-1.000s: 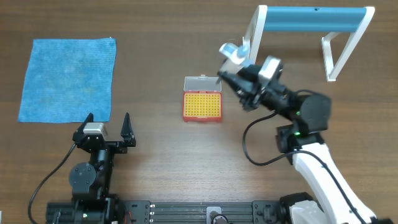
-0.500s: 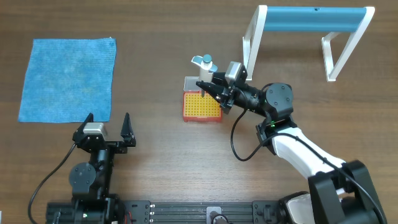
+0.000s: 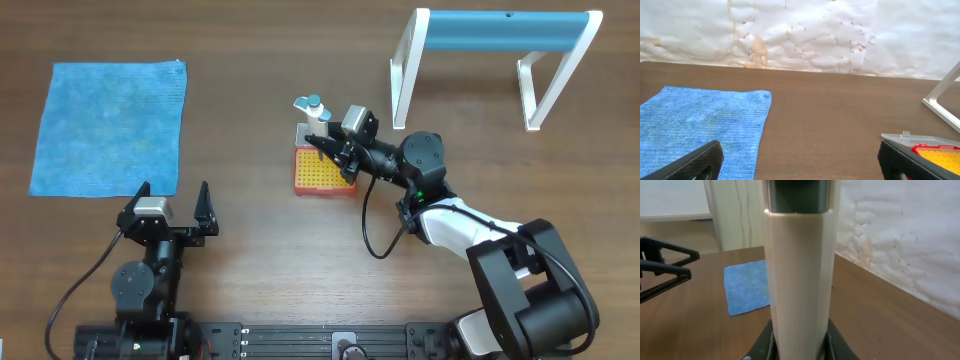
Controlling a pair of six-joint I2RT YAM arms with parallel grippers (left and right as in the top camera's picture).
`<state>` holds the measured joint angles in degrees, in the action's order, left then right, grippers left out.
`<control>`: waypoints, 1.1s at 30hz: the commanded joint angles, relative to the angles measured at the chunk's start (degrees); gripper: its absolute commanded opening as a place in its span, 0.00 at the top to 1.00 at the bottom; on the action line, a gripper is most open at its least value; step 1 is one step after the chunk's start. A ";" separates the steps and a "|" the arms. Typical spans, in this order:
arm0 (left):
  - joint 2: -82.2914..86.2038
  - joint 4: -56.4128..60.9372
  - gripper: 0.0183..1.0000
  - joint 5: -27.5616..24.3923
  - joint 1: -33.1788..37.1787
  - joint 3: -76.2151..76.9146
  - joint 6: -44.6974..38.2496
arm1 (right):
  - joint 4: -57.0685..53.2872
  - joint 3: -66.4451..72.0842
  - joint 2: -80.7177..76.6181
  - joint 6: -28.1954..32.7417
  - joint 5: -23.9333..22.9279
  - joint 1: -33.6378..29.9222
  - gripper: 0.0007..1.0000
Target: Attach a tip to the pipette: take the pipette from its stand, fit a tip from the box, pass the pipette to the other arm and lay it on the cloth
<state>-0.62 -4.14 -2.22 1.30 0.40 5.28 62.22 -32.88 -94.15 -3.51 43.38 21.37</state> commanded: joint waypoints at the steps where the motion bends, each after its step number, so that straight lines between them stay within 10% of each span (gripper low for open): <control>1: 0.42 -0.37 0.00 -1.07 -0.28 -0.09 0.26 | 0.68 0.31 -0.46 1.53 -0.96 0.50 0.92; 33: 0.42 -0.37 0.00 -1.07 -0.28 -0.09 0.26 | 1.33 -0.57 -4.35 2.29 -5.68 2.10 0.92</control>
<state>-0.62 -4.14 -2.22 1.30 0.40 5.28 63.05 -32.88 -97.76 -2.20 38.65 22.76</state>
